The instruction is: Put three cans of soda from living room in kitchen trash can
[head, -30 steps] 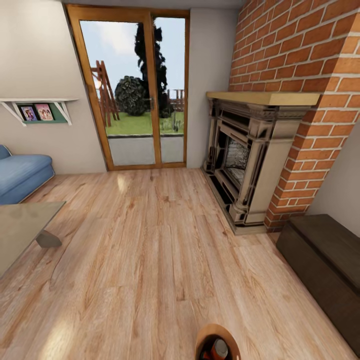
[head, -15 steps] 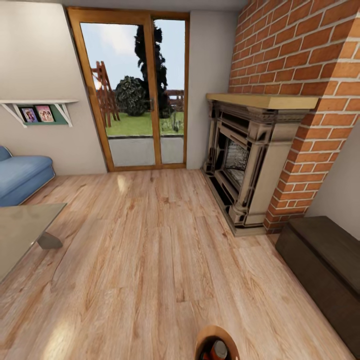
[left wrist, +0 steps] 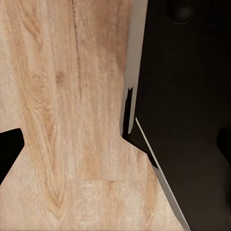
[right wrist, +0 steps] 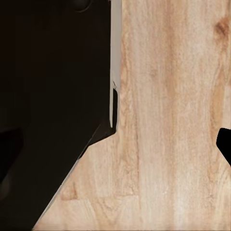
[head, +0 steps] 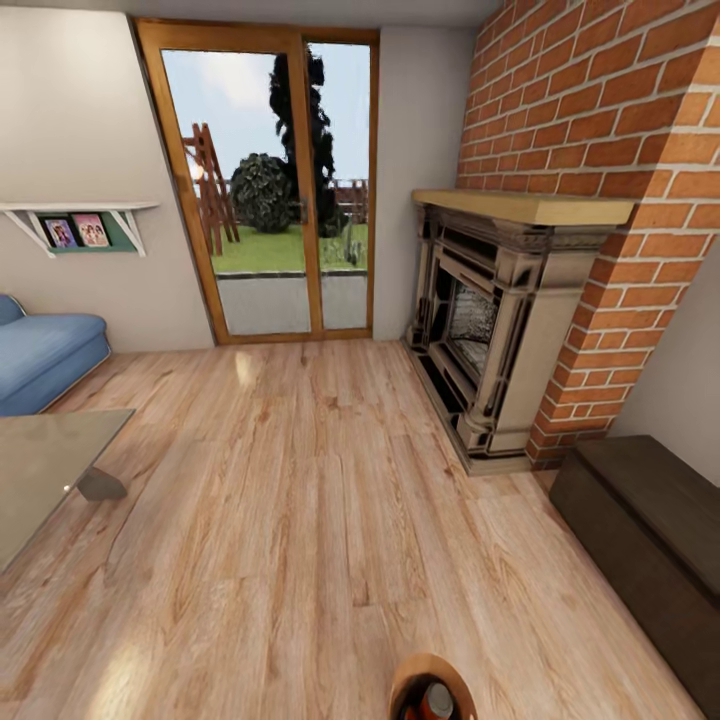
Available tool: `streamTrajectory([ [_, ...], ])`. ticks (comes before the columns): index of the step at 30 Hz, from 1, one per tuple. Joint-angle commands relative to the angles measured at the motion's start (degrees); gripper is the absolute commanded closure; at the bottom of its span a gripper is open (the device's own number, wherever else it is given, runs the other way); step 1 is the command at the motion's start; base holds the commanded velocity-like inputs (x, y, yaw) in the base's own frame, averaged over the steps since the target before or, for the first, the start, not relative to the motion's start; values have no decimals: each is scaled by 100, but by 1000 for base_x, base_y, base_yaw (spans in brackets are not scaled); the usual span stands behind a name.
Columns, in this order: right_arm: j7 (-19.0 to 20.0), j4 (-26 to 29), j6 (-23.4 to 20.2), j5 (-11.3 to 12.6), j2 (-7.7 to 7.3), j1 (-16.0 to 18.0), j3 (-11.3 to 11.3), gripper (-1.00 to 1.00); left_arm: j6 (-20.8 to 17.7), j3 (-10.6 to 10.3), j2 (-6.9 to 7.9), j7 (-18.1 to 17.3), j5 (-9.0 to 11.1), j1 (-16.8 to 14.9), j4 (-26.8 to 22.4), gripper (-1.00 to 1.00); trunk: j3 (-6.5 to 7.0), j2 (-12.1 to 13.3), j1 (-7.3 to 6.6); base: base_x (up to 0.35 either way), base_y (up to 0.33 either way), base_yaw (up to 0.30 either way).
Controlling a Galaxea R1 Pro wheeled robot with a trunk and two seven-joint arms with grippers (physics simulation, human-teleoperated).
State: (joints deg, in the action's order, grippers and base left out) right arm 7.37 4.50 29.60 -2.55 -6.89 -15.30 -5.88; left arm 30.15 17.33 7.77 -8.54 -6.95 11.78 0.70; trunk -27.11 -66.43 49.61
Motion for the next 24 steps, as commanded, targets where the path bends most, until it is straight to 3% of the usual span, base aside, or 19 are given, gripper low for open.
streamTrajectory([
  [1,0,-6,0,0,1,0,0,-100,0,1,-2,2,0,0,0,-100,19,42,-23,0,0,0],
  [24,-7,97,5,0,12,0,3,-100,11,6,-38,5,6,-2,-16,-100,432,964,-528,0,0,0],
])
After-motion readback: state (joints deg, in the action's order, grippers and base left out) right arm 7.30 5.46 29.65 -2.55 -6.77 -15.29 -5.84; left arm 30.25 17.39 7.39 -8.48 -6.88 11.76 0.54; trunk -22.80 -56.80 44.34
